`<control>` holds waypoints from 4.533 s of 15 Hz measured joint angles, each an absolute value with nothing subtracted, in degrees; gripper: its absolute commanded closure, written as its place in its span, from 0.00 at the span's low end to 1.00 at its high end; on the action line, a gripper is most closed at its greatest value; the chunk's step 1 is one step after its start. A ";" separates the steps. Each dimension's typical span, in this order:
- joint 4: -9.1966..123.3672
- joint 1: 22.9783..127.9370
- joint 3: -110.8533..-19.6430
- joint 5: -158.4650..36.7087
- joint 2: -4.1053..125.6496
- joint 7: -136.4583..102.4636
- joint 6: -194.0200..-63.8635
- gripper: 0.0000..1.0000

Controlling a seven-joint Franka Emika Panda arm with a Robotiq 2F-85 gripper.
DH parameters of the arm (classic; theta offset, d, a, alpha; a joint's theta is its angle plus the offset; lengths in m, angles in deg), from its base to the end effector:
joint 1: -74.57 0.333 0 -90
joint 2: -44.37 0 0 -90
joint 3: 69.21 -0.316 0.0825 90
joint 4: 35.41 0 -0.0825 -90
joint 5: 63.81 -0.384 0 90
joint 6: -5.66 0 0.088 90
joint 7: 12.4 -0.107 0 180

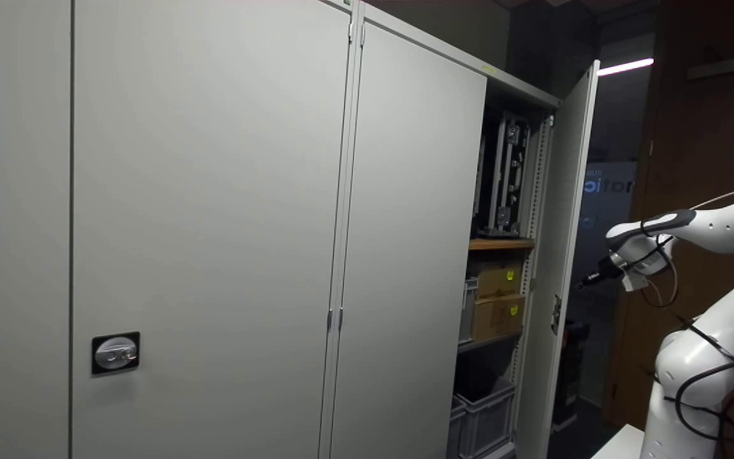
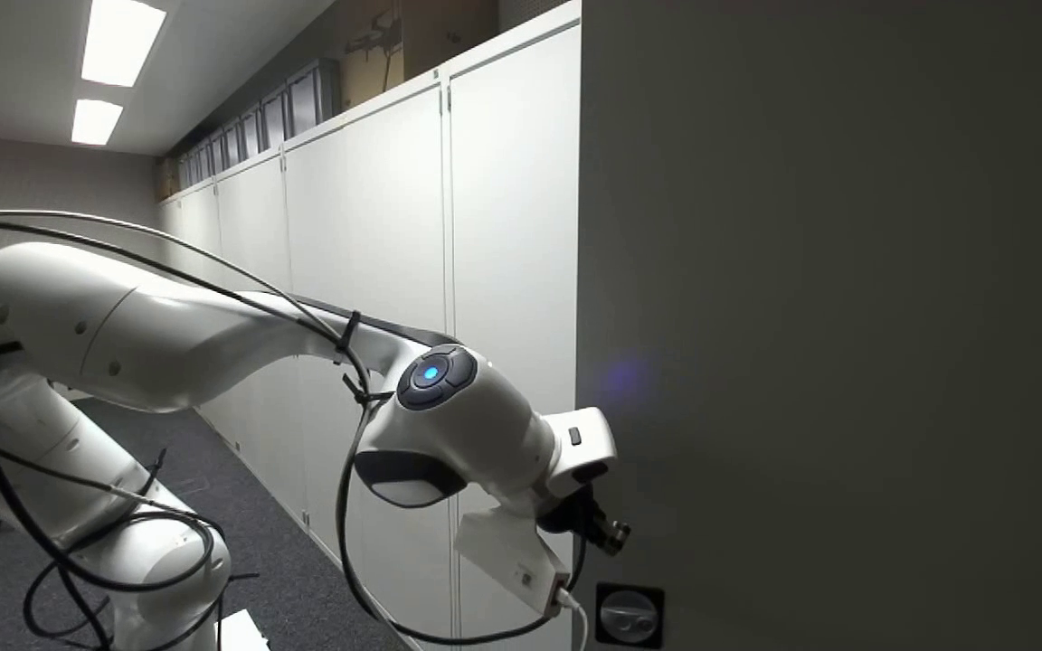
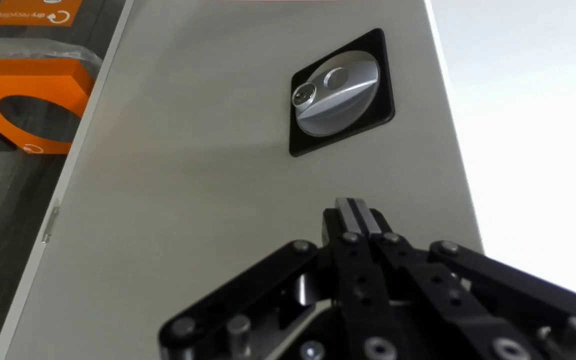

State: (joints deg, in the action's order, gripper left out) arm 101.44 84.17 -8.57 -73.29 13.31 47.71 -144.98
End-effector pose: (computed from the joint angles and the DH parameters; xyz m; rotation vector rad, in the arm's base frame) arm 0.2815 -0.4105 0.4695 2.8720 -0.0377 1.1312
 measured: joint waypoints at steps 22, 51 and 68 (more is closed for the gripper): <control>98.64 97.68 -4.00 -74.88 10.81 52.87 -145.88 1.00; 83.68 120.26 10.92 -78.47 10.56 46.15 -145.87 1.00; 83.09 121.86 12.24 -77.26 10.30 41.49 -145.77 0.99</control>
State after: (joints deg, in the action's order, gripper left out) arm 83.09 121.86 12.24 -77.26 10.30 41.49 -145.77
